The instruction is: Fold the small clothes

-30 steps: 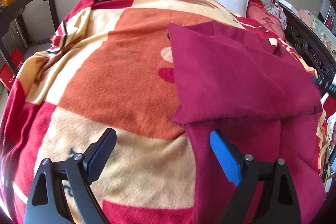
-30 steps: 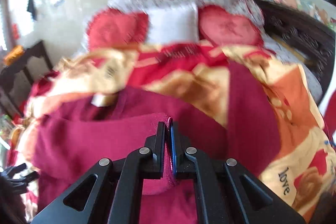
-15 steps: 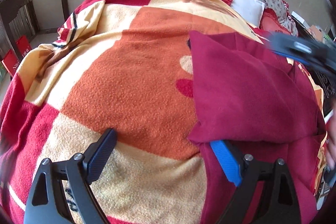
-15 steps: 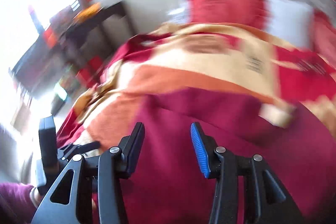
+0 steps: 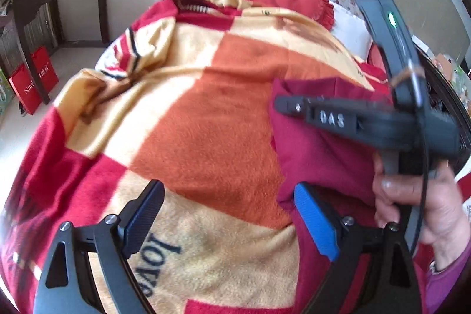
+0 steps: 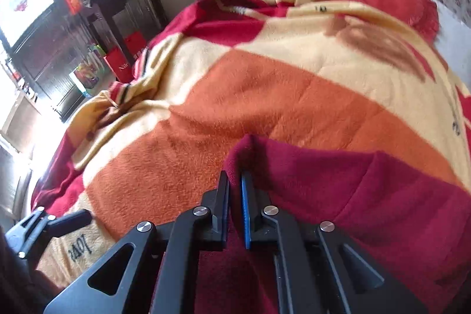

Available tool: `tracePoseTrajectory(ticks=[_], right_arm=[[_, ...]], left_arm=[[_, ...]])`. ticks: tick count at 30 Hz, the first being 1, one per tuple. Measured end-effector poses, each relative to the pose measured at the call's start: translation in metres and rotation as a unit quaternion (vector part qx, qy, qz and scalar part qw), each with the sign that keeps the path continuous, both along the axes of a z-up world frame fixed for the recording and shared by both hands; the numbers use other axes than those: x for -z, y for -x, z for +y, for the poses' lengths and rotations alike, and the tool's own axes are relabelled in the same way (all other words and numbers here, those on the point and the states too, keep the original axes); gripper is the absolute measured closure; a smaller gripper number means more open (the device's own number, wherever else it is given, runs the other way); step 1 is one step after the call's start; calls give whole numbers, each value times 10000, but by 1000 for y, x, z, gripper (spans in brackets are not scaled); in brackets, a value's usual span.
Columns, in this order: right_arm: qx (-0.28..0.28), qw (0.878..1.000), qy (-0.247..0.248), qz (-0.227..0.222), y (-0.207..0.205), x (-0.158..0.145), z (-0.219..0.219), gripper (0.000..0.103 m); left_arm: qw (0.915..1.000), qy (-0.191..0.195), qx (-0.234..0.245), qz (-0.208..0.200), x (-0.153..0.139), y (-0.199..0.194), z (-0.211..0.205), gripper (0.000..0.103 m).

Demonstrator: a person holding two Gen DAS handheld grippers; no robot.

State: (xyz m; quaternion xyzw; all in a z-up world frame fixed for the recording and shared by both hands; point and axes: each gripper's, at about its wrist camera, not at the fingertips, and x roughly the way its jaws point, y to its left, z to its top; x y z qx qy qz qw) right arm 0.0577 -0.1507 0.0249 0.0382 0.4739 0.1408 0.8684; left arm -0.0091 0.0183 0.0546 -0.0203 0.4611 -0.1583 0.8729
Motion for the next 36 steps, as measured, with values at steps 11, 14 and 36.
tracePoseTrajectory(ticks=[11, 14, 36], right_arm=[[1034, 9940, 113, -330, 124, -34, -97, 93], [1744, 9833, 369, -352, 157, -28, -138, 93], [2762, 9602, 397, -153, 203, -27, -200, 92]], left_arm=[[9994, -110, 270, -202, -11, 0, -38, 9], [9991, -232, 344, 8, 6, -5, -54, 9], [9925, -885, 736, -425, -11, 23, -92, 6]])
